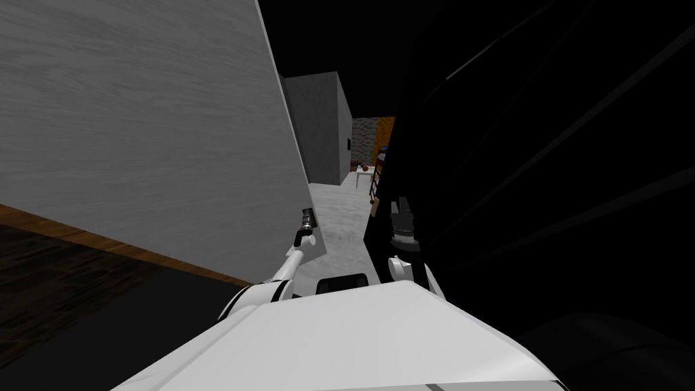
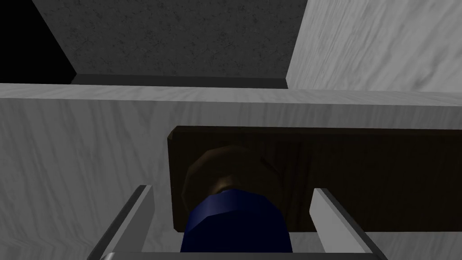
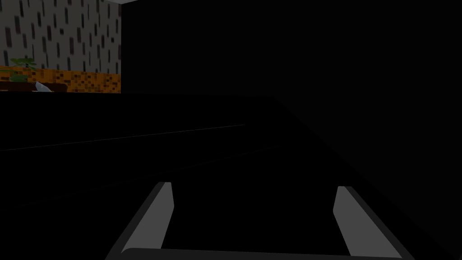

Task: Push the door open

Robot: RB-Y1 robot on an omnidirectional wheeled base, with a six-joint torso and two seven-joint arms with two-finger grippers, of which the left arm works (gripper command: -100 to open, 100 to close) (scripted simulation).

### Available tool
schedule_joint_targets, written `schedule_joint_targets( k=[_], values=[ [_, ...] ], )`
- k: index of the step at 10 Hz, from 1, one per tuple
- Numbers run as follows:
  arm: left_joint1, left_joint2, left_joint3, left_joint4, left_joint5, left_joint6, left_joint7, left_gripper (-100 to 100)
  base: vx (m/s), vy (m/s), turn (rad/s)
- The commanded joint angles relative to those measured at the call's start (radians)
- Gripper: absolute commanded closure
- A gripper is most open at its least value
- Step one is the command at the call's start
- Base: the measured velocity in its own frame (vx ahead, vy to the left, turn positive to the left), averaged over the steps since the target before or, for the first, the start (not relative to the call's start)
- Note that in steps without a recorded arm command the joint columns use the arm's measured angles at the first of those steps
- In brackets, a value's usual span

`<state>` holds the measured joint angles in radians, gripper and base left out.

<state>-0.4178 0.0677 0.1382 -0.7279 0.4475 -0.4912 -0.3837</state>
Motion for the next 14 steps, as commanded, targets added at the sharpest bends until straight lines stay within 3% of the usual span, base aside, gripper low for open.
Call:
schedule_joint_targets(
  k=[1,6,7,10,14],
  values=[
    [0.0,0.0,0.0,0.0,0.0,0.0,0.0,100,-0.011,-0.003,0.009],
    [0.0,0.0,0.0,0.0,0.0,0.0,0.0,100,-0.019,-0.004,-0.001],
    [-0.005,0.003,0.022,0.006,0.011,-0.006,-0.031,100,0.112,0.007,0.089],
    [-0.01,0.001,0.038,0.008,0.018,-0.012,-0.052,100,0.156,-0.018,0.074],
    [-0.028,-0.031,0.095,0.016,0.044,-0.033,-0.127,100,0.188,-0.014,0.105]
  ],
)
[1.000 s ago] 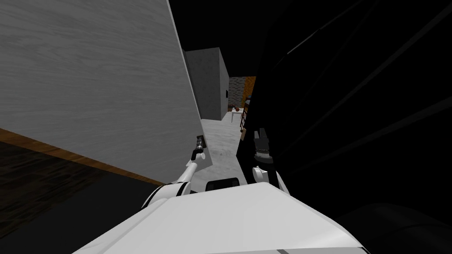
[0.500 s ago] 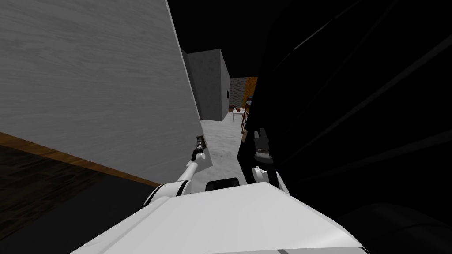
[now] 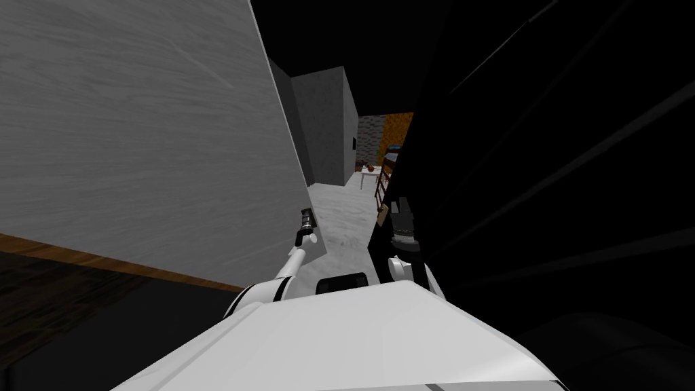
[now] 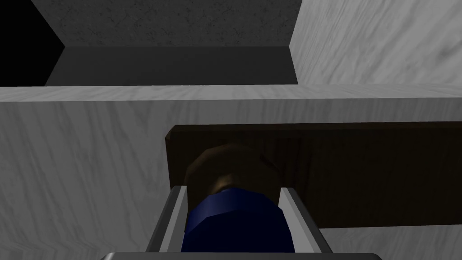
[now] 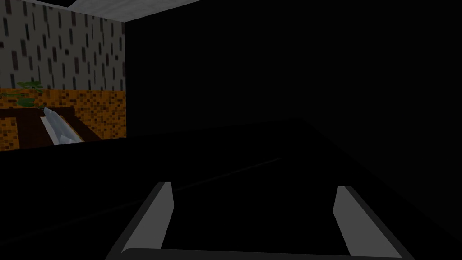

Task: Push the door open

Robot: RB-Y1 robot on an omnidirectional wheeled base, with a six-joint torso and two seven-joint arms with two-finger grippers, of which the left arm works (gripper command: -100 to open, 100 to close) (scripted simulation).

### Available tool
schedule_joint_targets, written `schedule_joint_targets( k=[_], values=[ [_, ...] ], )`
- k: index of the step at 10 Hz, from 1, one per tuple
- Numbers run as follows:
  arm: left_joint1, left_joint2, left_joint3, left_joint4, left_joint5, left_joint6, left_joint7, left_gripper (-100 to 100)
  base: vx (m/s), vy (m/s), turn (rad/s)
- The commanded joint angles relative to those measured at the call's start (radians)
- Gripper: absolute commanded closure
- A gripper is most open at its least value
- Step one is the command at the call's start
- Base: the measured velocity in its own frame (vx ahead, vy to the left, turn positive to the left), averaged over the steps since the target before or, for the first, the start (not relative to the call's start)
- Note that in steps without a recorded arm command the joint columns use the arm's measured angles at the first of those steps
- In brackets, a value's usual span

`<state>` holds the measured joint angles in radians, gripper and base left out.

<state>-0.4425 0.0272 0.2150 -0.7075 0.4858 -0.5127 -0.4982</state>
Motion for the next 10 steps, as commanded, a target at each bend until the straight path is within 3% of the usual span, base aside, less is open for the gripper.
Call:
schedule_joint_targets(
  k=[1,4,5,6,10],
  values=[
    [-0.008,-0.003,0.03,-0.002,0.012,-0.016,-0.029,100,0.193,-0.026,0.106],
    [-0.02,-0.059,0.067,0.003,0.029,-0.03,-0.078,100,0.192,-0.026,0.128],
    [-0.018,-0.054,0.053,0.005,0.023,-0.022,-0.068,100,0.084,-0.028,0.021],
    [-0.029,-0.024,0.079,0.015,0.051,-0.049,-0.102,100,0.132,0.011,-0.097],
    [-0.029,-0.024,0.079,0.015,0.051,-0.049,-0.102,100,0.055,0.011,-0.008]
  ],
)
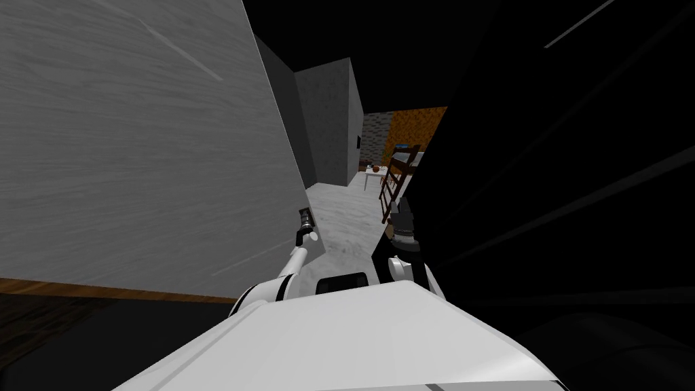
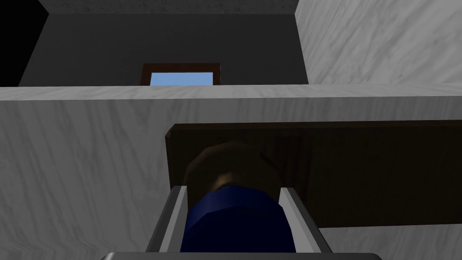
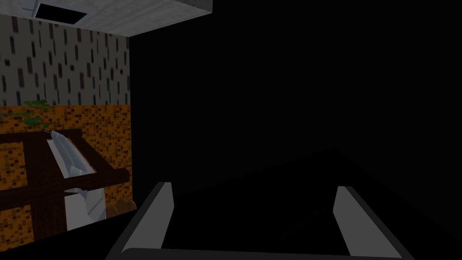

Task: Push the door open

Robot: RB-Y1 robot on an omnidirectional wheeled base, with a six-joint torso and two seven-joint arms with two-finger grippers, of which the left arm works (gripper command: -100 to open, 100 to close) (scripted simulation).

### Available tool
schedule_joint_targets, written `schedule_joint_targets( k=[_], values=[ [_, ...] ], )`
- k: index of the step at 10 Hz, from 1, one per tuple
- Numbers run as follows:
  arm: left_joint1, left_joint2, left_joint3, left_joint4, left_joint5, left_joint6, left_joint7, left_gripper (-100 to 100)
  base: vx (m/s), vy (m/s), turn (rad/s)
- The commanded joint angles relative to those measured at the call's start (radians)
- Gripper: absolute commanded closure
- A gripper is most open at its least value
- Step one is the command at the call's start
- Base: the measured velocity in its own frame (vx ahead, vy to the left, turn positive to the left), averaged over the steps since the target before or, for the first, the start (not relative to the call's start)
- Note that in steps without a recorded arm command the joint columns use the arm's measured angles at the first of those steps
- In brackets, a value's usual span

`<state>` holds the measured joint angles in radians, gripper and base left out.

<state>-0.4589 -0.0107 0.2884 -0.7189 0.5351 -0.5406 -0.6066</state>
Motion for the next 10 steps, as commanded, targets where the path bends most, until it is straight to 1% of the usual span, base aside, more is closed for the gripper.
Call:
schedule_joint_targets(
  k=[1,2,4,5,6,7,8,10],
  values=[
    [-0.014,0.018,0.011,0.029,0.008,-0.027,-0.001,100,0.015,0.003,-0.016],
    [-0.018,0.027,0.024,0.034,0.022,-0.04,-0.018,100,0.074,-0.01,-0.028],
    [-0.018,0.027,0.024,0.034,0.022,-0.04,-0.018,100,0.062,0.004,-0.009],
    [-0.026,0.035,0.045,0.043,0.046,-0.062,-0.045,100,0.111,0.007,-0.036],
    [-0.026,0.035,0.045,0.053,0.046,-0.062,-0.045,100,0.12,0.006,-0.014],
    [-0.026,0.035,0.045,0.077,0.046,-0.062,-0.045,100,0.071,0.009,0.004],
    [-0.026,0.035,0.045,0.043,0.046,-0.062,-0.045,100,0.019,0.004,0.018],
    [-0.026,0.035,0.045,0.043,0.046,-0.062,-0.045,100,-0.011,0.002,-0.013]
  ],
)
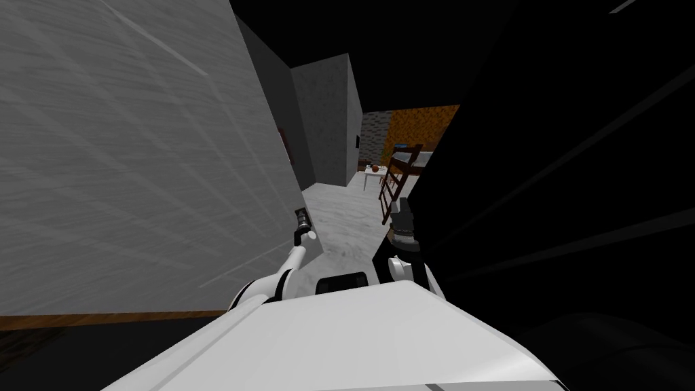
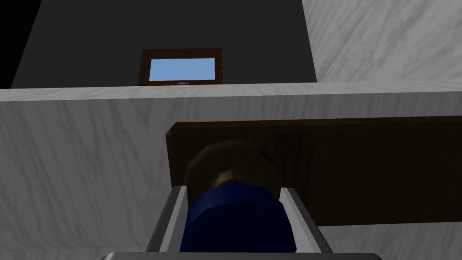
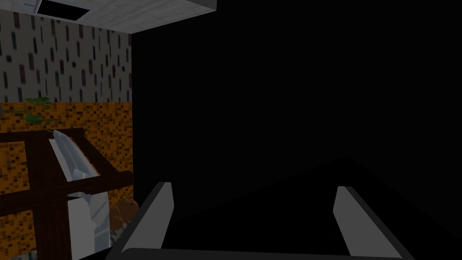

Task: Push the door open

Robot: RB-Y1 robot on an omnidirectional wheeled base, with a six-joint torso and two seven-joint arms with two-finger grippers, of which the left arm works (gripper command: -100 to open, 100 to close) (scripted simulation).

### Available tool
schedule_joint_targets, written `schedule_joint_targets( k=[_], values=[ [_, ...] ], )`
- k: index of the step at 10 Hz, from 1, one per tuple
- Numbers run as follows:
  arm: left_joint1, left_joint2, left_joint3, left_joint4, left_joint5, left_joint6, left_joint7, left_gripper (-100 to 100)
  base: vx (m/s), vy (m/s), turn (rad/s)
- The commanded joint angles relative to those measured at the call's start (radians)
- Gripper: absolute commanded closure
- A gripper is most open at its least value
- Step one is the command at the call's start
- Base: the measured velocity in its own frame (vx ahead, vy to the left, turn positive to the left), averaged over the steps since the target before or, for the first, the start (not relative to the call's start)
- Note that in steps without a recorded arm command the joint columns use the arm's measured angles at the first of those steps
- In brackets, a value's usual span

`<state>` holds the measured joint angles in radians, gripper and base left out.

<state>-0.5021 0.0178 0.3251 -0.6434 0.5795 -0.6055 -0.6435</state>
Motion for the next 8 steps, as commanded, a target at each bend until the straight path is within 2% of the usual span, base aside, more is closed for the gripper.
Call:
schedule_joint_targets(
  k=[1,2,6,8],
  values=[
    [0.017,0.006,0.009,-0.033,0.001,0.003,-0.008,100,-0.012,0.002,0.002],
    [0.01,0.005,0.031,-0.023,0.027,-0.02,-0.037,100,0.069,-0.006,-0.043],
    [0.002,-0.004,0.053,-0.014,0.051,-0.043,-0.065,100,0.114,0.008,-0.002],
    [-0.004,-0.02,0.073,-0.006,0.073,-0.063,-0.09,100,0.124,0.007,-0.013]
  ],
)
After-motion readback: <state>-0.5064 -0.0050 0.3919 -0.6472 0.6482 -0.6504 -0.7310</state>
